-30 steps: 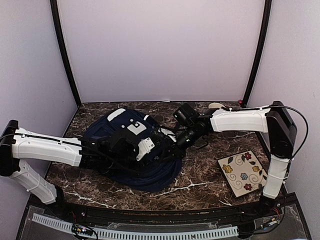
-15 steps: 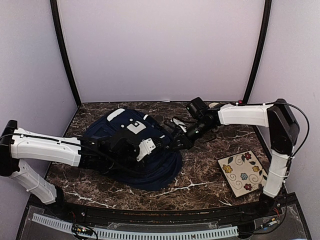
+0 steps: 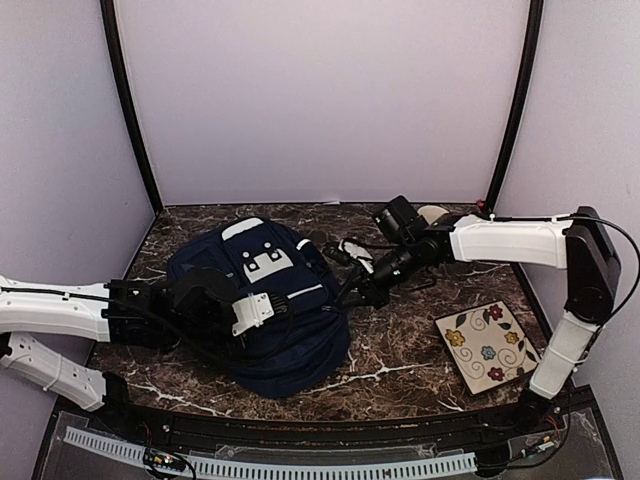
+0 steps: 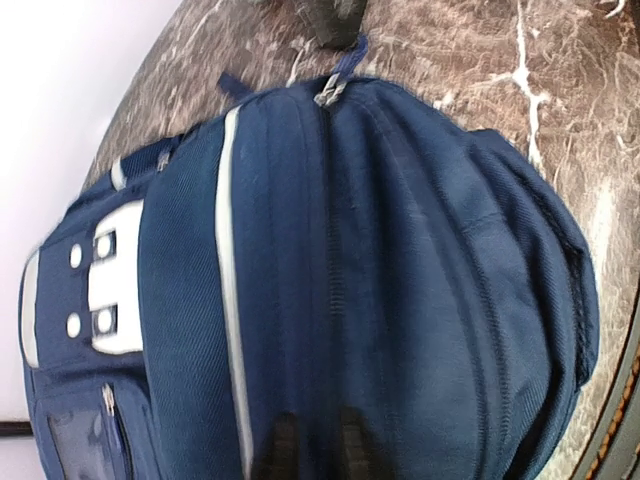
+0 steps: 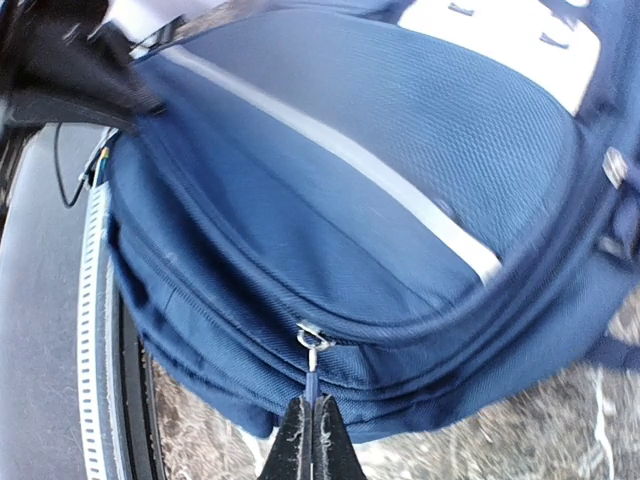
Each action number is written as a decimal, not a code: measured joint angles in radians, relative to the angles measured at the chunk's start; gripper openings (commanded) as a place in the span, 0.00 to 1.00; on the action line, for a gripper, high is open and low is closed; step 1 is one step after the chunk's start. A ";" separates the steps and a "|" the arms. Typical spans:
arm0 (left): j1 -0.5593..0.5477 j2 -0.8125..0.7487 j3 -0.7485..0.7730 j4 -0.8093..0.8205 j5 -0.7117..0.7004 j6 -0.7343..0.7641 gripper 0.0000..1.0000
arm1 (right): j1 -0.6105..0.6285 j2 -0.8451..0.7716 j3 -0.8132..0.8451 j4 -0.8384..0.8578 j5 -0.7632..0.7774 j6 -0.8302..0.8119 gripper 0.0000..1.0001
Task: Pack the student bag
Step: Zip the upper front pocket of the student bag, then grab the upper front pocket of the student bag.
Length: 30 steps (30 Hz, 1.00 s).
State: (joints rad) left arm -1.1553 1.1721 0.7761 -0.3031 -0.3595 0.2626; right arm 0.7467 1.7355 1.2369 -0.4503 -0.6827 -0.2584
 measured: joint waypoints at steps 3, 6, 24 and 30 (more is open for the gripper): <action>0.006 -0.027 0.012 -0.101 -0.003 0.013 0.48 | 0.066 -0.010 0.004 -0.010 0.021 -0.022 0.00; 0.010 -0.011 0.056 -0.175 0.028 0.008 0.53 | 0.120 -0.009 0.012 -0.044 0.015 -0.037 0.00; 0.012 0.296 0.129 0.048 0.111 0.021 0.55 | 0.124 0.009 -0.059 -0.026 0.113 0.013 0.35; 0.012 0.348 0.153 0.040 0.063 0.023 0.33 | 0.124 0.088 -0.039 -0.013 0.122 0.024 0.36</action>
State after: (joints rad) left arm -1.1435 1.5200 0.9295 -0.2630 -0.2962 0.2859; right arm 0.8703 1.8233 1.1980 -0.4637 -0.5606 -0.2340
